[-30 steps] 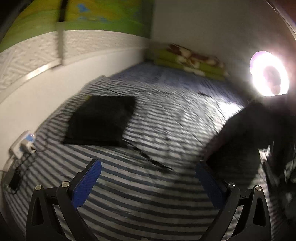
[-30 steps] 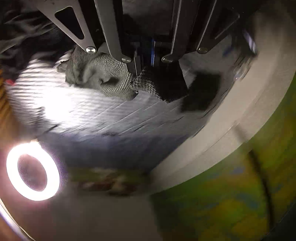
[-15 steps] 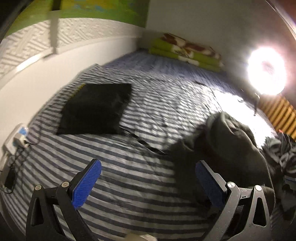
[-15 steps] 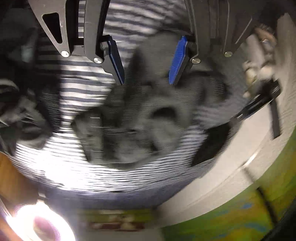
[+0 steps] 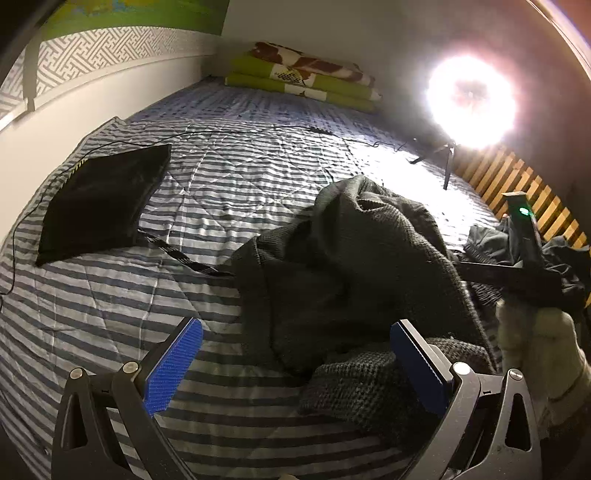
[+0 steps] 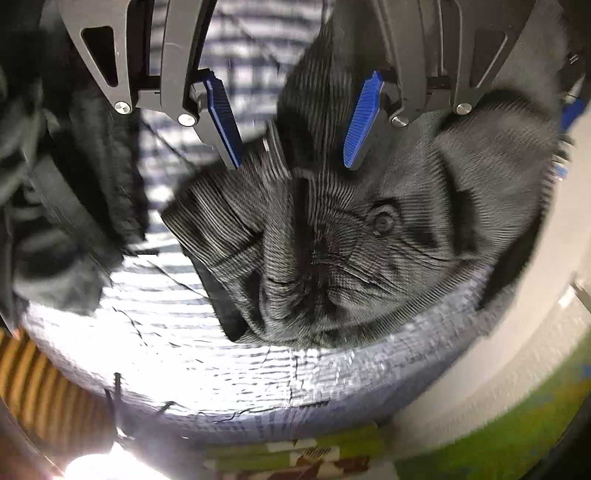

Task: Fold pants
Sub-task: 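Lift the grey jacket with the right tool and pull it onto the open bed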

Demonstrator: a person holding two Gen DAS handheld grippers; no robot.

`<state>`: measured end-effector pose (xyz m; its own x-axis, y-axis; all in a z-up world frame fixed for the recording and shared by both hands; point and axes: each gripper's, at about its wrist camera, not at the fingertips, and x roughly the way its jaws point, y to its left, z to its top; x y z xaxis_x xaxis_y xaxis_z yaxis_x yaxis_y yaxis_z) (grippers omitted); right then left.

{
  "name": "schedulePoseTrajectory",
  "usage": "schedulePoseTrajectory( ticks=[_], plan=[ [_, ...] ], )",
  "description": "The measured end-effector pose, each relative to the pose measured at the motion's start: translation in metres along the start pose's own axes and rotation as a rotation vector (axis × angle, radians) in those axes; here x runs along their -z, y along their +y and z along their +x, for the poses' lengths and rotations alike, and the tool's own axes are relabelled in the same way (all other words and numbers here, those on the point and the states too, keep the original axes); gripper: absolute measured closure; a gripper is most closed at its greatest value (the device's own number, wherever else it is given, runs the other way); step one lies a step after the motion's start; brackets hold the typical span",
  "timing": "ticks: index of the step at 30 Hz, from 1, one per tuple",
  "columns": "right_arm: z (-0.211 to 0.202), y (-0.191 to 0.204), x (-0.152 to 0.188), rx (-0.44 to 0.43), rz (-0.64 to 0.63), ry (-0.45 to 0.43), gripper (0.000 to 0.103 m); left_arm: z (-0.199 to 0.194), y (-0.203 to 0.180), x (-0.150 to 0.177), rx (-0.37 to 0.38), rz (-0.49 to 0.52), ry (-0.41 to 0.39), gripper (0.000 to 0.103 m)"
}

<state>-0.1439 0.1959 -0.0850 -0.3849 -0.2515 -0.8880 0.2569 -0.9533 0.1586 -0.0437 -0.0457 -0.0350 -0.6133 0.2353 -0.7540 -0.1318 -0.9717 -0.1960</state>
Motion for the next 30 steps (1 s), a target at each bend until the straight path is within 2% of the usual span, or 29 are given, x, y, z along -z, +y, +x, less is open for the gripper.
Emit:
schedulePoseTrajectory(
  ticks=[1,2,4,8,12,15,18,22,23,25,26,28,30],
  plan=[
    [0.008,0.005,-0.002,0.024,-0.020,0.009,0.060,0.001,0.000,-0.001,-0.003,0.002,0.002,0.000],
    [0.012,0.006,-0.003,0.027,-0.024,0.018,0.088,0.002,0.000,-0.001,-0.007,0.001,0.003,0.000],
    [0.005,0.006,0.000,0.029,-0.019,0.021,0.089,0.002,0.004,-0.003,-0.007,-0.003,0.004,0.000],
    [-0.046,0.006,0.018,0.027,-0.058,-0.064,0.089,-0.003,0.010,-0.003,-0.016,-0.008,-0.012,0.000],
    [-0.106,-0.008,0.051,0.029,-0.033,-0.113,0.089,-0.007,0.013,-0.003,-0.017,-0.013,-0.018,0.000],
    [-0.134,-0.023,0.075,0.062,-0.001,-0.128,0.089,-0.009,0.011,-0.002,-0.015,-0.013,-0.022,0.000],
    [-0.141,-0.044,0.106,0.095,0.048,-0.079,0.089,-0.011,0.006,0.000,-0.012,-0.004,-0.025,0.000],
    [-0.122,-0.060,0.149,0.145,0.040,0.028,0.089,-0.013,-0.006,0.003,-0.013,0.033,-0.031,0.000],
    [-0.112,-0.062,0.160,0.129,0.023,0.089,0.086,-0.011,-0.009,0.004,-0.016,0.043,-0.028,0.000],
    [-0.105,-0.062,0.172,0.143,0.002,0.137,0.082,-0.007,-0.015,0.006,-0.023,0.059,-0.020,0.000],
    [-0.107,-0.064,0.175,0.171,0.011,0.126,0.077,-0.004,-0.017,0.008,-0.028,0.069,-0.014,0.000],
    [-0.118,-0.065,0.173,0.190,0.018,0.083,0.077,0.001,-0.021,0.008,-0.049,0.086,-0.008,0.000],
    [-0.137,-0.068,0.166,0.173,0.031,0.005,0.076,0.008,-0.021,0.007,-0.079,0.091,-0.003,0.000]
  ],
)
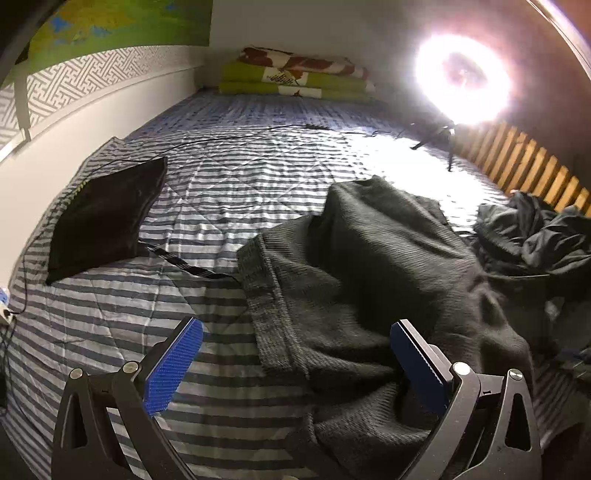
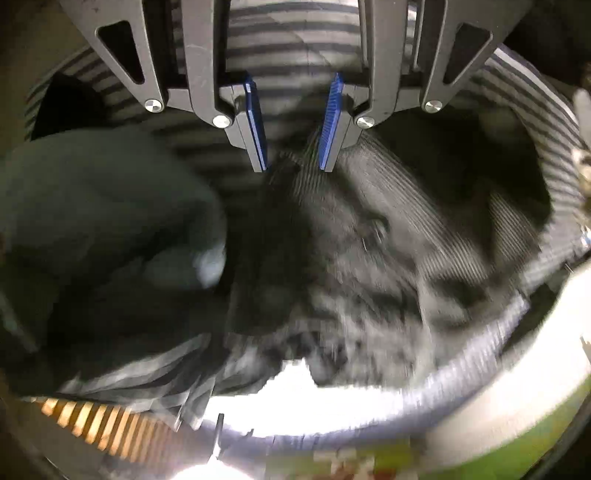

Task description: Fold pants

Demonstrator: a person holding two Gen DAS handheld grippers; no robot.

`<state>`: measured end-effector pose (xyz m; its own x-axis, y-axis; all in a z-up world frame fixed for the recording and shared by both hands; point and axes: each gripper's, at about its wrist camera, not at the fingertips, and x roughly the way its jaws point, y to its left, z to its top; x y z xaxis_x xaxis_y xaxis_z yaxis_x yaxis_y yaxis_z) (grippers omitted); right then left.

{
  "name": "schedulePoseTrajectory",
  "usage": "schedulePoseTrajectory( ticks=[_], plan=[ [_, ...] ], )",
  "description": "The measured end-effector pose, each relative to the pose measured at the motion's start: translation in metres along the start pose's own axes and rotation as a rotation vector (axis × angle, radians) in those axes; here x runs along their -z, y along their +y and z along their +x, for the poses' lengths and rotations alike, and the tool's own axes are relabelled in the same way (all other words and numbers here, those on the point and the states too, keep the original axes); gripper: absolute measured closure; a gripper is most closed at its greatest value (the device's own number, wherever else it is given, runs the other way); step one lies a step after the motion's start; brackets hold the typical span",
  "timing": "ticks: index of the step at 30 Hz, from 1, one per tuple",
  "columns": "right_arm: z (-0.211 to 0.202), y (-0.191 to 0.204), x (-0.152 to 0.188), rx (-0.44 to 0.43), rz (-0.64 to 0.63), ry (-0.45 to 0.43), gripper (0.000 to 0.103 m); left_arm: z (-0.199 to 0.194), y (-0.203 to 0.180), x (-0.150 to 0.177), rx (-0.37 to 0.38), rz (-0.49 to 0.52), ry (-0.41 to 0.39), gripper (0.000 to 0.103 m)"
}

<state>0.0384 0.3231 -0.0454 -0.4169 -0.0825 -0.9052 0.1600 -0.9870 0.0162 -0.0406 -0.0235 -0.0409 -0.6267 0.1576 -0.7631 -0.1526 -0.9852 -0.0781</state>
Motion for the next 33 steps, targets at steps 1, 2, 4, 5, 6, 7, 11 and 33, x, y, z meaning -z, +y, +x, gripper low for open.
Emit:
schedulePoseTrajectory(
  ticks=[1,2,4,5,6,7,11,33],
  plan=[
    [-0.008,-0.001,-0.006,-0.011,0.007,-0.031,0.074,0.004,0.003,-0.002,-0.013,-0.004,0.006,0.000],
    [-0.016,-0.002,-0.014,-0.025,0.010,-0.061,0.066,0.009,0.007,-0.004,-0.032,-0.019,0.014,0.000],
    [-0.020,0.000,-0.039,-0.053,0.012,-0.101,0.053,0.018,0.021,-0.010,-0.061,-0.065,0.025,0.000],
    [-0.020,0.002,-0.052,-0.070,0.020,-0.124,0.052,0.025,0.032,-0.013,-0.072,-0.106,0.037,0.000],
    [-0.018,0.004,-0.068,-0.094,0.026,-0.145,0.052,0.030,0.040,-0.014,-0.075,-0.143,0.048,0.000],
    [-0.016,0.010,-0.078,-0.113,0.028,-0.155,0.052,0.037,0.050,-0.016,-0.069,-0.186,0.062,0.000],
    [0.031,0.024,-0.143,-0.231,0.059,-0.117,0.048,0.078,0.072,-0.019,-0.003,-0.297,0.158,0.000],
    [0.157,0.063,-0.231,-0.301,0.083,0.047,0.101,0.145,0.085,-0.042,0.223,-0.504,0.186,0.089]
  ],
)
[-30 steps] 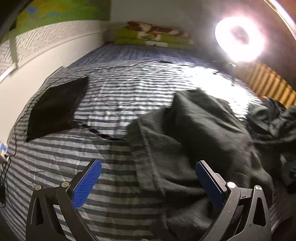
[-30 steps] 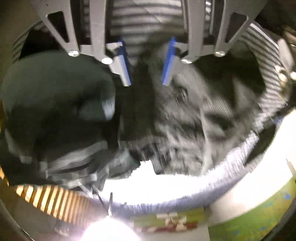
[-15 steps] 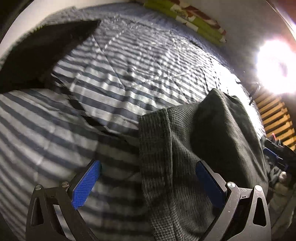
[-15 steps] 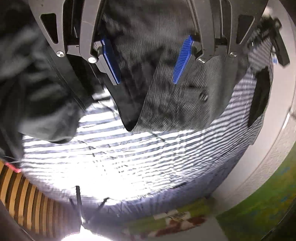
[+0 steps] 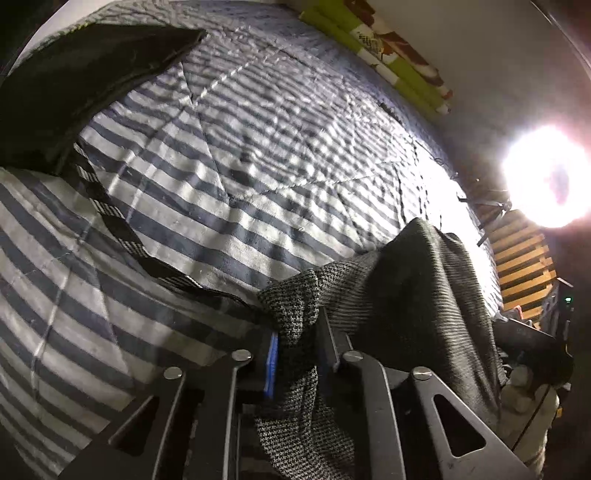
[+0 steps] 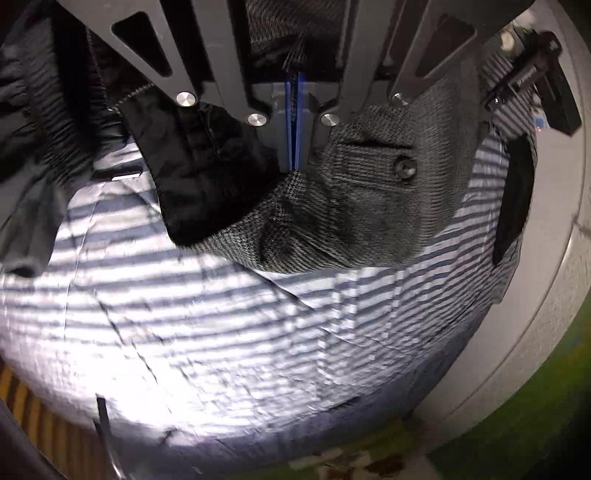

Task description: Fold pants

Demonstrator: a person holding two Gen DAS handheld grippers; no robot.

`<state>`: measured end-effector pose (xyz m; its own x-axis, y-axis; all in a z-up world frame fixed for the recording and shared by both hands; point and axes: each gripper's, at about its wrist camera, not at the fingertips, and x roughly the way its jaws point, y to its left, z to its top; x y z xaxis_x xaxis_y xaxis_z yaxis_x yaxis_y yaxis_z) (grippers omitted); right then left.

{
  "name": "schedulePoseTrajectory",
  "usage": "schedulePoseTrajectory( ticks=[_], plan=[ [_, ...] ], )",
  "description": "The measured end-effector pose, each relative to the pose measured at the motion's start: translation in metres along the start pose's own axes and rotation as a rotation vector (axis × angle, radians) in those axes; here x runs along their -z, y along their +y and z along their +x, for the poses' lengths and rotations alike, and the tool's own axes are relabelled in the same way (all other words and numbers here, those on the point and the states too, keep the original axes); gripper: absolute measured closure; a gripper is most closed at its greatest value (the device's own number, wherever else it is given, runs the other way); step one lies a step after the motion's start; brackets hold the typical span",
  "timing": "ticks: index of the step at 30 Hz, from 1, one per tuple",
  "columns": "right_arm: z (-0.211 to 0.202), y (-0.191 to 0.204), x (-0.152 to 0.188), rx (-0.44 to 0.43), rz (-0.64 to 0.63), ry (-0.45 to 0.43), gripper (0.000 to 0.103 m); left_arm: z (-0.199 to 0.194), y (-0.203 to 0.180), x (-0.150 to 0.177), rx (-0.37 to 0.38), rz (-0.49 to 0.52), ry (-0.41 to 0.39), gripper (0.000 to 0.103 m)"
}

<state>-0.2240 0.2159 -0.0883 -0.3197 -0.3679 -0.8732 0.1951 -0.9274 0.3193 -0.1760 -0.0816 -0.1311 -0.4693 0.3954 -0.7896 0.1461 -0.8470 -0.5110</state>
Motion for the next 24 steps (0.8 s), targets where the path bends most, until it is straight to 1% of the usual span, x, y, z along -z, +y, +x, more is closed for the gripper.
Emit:
schedulePoseTrajectory(
  ticks=[1,2,4,7,9,11,13,14,15,16,17,18,21,24],
  plan=[
    [-0.008,0.004,0.000,0.008,-0.021,-0.021,0.102,-0.007,-0.004,0.000,0.009,0.010,-0.010,0.089],
    [-0.024,0.010,0.001,0.016,-0.057,-0.060,0.102,-0.017,-0.007,0.001,0.019,0.026,-0.027,0.091],
    [-0.049,0.017,0.003,0.023,-0.082,-0.104,0.102,-0.038,-0.012,0.002,0.024,0.054,-0.069,0.092],
    [-0.082,0.024,0.003,0.012,-0.096,-0.169,0.103,-0.081,-0.014,0.004,0.042,0.075,-0.143,0.093],
    [-0.109,0.033,0.004,-0.006,-0.111,-0.225,0.103,-0.113,-0.008,0.000,0.076,0.067,-0.190,0.093],
    [-0.136,0.046,0.002,-0.023,-0.142,-0.274,0.103,-0.148,-0.003,0.002,0.108,0.069,-0.239,0.093],
    [-0.151,0.058,0.002,-0.005,-0.181,-0.286,0.103,-0.170,-0.001,0.005,0.085,0.106,-0.278,0.093],
    [-0.152,0.060,0.003,0.002,-0.187,-0.272,0.102,-0.178,0.003,0.008,0.069,0.106,-0.289,0.093],
    [-0.147,0.060,0.003,0.004,-0.190,-0.245,0.100,-0.183,0.008,0.011,0.067,0.096,-0.293,0.093],
    [-0.137,0.060,0.003,0.001,-0.191,-0.201,0.083,-0.183,0.011,0.013,0.064,0.090,-0.291,0.093],
    [-0.121,0.056,0.003,-0.011,-0.183,-0.139,0.053,-0.180,0.015,0.015,0.053,0.094,-0.277,0.093],
    [-0.108,0.052,0.004,-0.017,-0.165,-0.109,0.044,-0.177,0.016,0.017,0.042,0.099,-0.265,0.093],
    [-0.064,0.041,0.003,0.014,-0.115,-0.075,0.044,-0.162,0.023,0.022,0.016,0.106,-0.224,0.093],
    [-0.021,0.029,-0.002,0.044,-0.070,-0.019,0.044,-0.151,0.024,0.023,-0.010,0.117,-0.215,0.093]
  ],
)
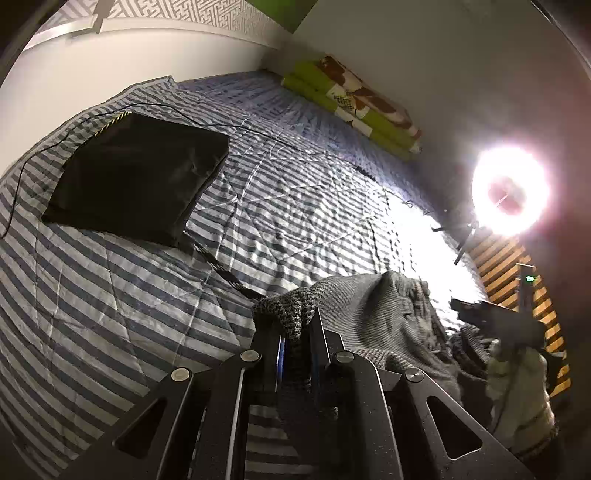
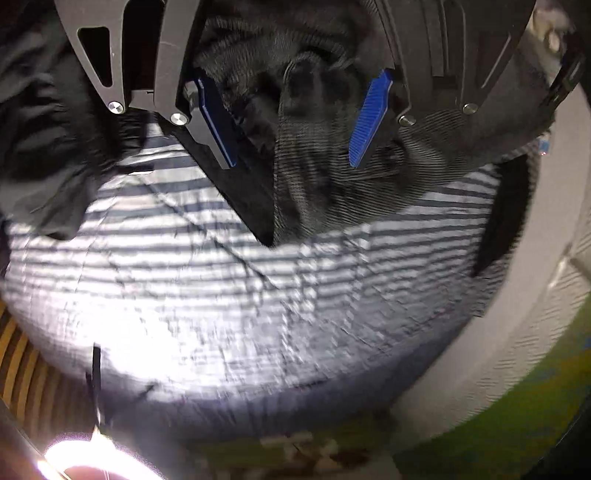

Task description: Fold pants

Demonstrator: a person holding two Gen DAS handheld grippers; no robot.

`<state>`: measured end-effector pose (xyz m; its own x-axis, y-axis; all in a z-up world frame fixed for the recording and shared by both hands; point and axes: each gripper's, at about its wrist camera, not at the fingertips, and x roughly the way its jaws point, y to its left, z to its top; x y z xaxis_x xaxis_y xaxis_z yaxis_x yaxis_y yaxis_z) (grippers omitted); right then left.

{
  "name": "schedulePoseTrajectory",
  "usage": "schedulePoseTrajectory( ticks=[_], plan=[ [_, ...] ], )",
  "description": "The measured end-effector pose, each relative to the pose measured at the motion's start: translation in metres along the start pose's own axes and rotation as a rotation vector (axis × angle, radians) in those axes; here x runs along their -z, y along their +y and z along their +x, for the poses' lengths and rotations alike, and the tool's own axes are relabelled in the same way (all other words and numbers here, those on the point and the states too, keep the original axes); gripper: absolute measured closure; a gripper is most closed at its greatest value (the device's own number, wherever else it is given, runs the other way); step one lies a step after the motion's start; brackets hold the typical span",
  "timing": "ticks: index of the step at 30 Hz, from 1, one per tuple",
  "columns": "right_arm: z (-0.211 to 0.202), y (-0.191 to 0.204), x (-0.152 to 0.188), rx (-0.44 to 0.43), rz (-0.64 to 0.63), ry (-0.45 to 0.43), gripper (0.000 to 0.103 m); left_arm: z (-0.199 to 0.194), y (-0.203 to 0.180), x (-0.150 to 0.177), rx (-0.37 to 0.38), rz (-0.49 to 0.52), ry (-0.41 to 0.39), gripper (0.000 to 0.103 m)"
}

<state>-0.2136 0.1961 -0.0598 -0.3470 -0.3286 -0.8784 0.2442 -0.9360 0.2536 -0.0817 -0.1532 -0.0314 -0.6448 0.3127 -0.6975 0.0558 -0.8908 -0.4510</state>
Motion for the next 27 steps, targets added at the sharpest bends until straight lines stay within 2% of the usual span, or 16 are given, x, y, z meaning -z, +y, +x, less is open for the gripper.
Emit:
schedulePoseTrajectory(
  ticks=[2,4,5,6,7,8,10,13,19,23,25,26,27],
  plan=[
    [0.027,-0.004,-0.001,0.013,0.023,0.045,0.044,0.003,0.001,-0.002,-0.004,0.003,-0.002,0.093],
    [0.043,-0.006,0.001,-0.029,0.043,0.080,0.044,0.006,0.004,-0.003,-0.006,0.001,-0.004,0.093],
    [0.049,-0.005,0.003,-0.062,0.045,0.098,0.047,0.007,0.007,-0.003,-0.006,-0.002,-0.002,0.093],
    [0.052,-0.001,0.007,-0.082,0.033,0.114,0.056,0.007,0.010,-0.003,-0.004,-0.008,0.001,0.093],
    [0.056,0.007,0.011,-0.073,-0.009,0.141,0.094,0.007,0.012,-0.003,-0.002,-0.016,0.006,0.093],
    [0.056,0.013,0.013,-0.060,-0.039,0.153,0.100,0.007,0.015,-0.002,0.003,-0.023,0.010,0.093],
    [0.037,0.026,0.016,-0.023,-0.112,0.103,0.100,0.004,0.017,-0.002,0.008,-0.028,0.010,0.093],
    [-0.007,0.036,0.009,-0.058,-0.167,0.028,0.100,-0.011,0.019,-0.006,0.039,-0.046,-0.009,0.093],
    [-0.117,0.042,-0.042,-0.070,-0.229,-0.160,0.100,-0.041,0.013,-0.018,0.075,-0.065,-0.087,0.093],
    [-0.128,0.046,-0.083,-0.033,-0.238,-0.226,0.100,-0.047,0.003,-0.030,0.075,-0.061,-0.145,0.093],
    [-0.113,0.054,-0.097,0.021,-0.277,-0.246,0.100,-0.038,-0.008,-0.034,0.028,-0.029,-0.168,0.086],
    [-0.089,0.060,-0.104,0.109,-0.331,-0.250,0.100,-0.024,-0.014,-0.034,-0.025,-0.013,-0.152,0.071],
    [-0.072,0.062,-0.107,0.178,-0.357,-0.228,0.099,-0.014,-0.015,-0.034,-0.049,-0.005,-0.125,0.046]
  ],
)
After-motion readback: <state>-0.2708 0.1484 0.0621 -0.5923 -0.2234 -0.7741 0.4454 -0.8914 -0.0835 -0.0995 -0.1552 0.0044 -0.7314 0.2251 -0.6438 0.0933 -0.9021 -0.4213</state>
